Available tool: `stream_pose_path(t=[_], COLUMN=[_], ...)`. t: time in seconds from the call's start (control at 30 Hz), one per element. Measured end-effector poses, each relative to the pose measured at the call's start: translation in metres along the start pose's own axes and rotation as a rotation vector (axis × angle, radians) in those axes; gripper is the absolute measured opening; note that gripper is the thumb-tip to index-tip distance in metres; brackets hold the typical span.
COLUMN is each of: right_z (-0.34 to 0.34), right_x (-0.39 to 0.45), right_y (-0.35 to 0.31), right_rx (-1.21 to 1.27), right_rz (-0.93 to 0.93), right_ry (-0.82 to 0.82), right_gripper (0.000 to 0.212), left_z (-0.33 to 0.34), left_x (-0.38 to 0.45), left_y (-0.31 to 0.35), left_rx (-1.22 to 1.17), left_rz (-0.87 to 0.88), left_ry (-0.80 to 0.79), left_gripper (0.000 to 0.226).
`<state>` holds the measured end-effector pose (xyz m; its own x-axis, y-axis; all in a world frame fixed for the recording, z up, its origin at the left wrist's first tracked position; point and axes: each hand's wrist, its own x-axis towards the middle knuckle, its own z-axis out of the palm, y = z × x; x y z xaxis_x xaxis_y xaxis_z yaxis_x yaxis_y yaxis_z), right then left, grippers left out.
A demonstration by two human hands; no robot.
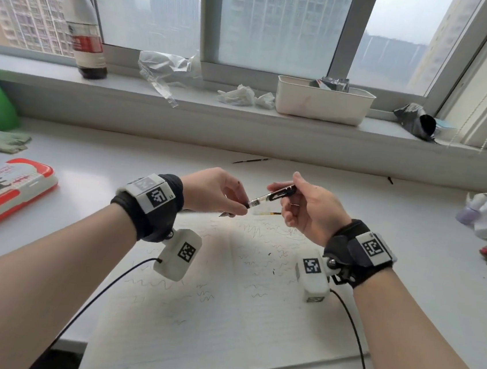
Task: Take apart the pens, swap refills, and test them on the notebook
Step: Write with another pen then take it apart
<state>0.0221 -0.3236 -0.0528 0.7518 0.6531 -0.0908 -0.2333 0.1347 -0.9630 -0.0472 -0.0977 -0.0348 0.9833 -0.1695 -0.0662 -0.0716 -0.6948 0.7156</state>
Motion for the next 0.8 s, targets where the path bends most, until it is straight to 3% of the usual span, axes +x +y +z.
stream_pose_path(t=[0.17,0.23,0.37,0.5,0.67,0.8], right_z=[0.007,0.009,0.018,0.026,0.031,0.034], right_x=[-0.004,-0.004,-0.002,0.001,-0.002,-0.001], right_y=[0.003,0.004,0.003,0.008,0.013,0.016], right_rx=[0.232,0.222,0.099,-0.34,-0.288,-0.348], right_rz=[0.008,-0.006,0.034,0.025,0.074,0.108], right_ry=[-0.092,-0.074,-0.065,-0.025,-0.083,-0.121], right_gripper=[0.052,0.052,0.073,0.041,0.03,0.026], left_z=[0.0,0.001,0.007,0.005,0.002,0.001], left_x=[0.0,0.0,-0.001,0.001,-0.006,-0.01], left_y=[0.006,0.007,0.011,0.013,0.009,0.004], left_rx=[-0.032,-0.05,-0.082,-0.14,-0.556,-0.566], left_rz=[0.046,0.039,0.003,-0.005,-0.062,-0.033], left_ry=[0.001,-0.012,-0.043,0.076,0.042,0.03], left_gripper=[0.01,0.01,0.013,0.013,0.024,0.025])
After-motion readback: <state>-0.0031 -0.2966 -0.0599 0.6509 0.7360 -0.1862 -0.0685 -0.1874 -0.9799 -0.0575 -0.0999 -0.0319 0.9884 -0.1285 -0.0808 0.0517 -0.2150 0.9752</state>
